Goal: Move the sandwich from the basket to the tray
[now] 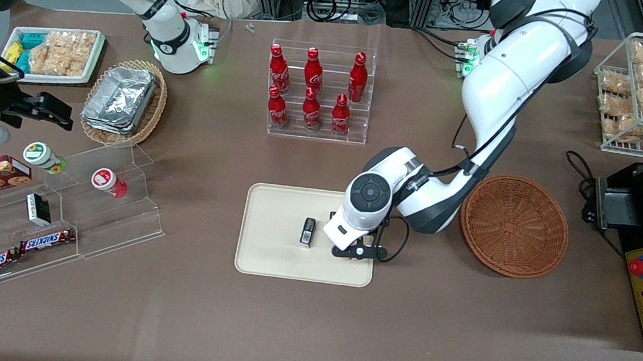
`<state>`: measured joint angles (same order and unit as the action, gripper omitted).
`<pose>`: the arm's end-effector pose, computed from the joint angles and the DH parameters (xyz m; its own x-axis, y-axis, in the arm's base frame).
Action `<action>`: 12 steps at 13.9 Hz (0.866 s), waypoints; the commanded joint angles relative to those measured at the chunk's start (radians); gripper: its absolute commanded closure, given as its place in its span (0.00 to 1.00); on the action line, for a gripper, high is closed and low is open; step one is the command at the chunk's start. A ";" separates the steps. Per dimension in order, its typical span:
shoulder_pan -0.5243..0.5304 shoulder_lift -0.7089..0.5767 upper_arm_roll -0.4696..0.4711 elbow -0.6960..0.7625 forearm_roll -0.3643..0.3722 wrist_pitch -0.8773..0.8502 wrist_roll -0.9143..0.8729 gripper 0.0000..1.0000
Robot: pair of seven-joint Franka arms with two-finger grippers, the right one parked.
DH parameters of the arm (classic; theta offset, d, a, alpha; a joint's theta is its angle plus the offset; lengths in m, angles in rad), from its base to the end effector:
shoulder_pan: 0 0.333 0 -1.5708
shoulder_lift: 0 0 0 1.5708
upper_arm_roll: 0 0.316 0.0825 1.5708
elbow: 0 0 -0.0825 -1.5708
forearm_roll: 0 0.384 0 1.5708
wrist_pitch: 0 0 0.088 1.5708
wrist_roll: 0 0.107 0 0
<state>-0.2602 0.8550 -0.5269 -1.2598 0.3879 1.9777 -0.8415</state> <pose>0.6068 -0.4305 0.2840 0.9979 0.0431 -0.0474 0.0435 -0.9990 0.0061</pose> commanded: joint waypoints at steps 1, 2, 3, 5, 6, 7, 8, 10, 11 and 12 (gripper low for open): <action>0.065 -0.173 -0.004 -0.090 0.009 -0.086 -0.002 0.00; 0.082 -0.230 -0.005 -0.119 0.003 -0.109 0.027 0.00; 0.114 -0.293 -0.004 -0.171 0.000 -0.123 0.057 0.00; 0.206 -0.413 -0.016 -0.286 -0.018 -0.120 0.123 0.00; 0.238 -0.469 -0.021 -0.323 -0.062 -0.120 0.171 0.00; 0.284 -0.515 -0.021 -0.349 -0.108 -0.123 0.221 0.00; 0.327 -0.563 -0.021 -0.368 -0.138 -0.125 0.267 0.00; 0.404 -0.620 -0.021 -0.377 -0.162 -0.158 0.346 0.00; 0.432 -0.637 -0.021 -0.371 -0.173 -0.187 0.387 0.00; 0.476 -0.658 -0.019 -0.371 -0.193 -0.198 0.456 0.00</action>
<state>0.1460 0.2628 -0.5341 -1.5859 0.2320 1.7969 -0.4747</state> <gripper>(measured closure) 0.000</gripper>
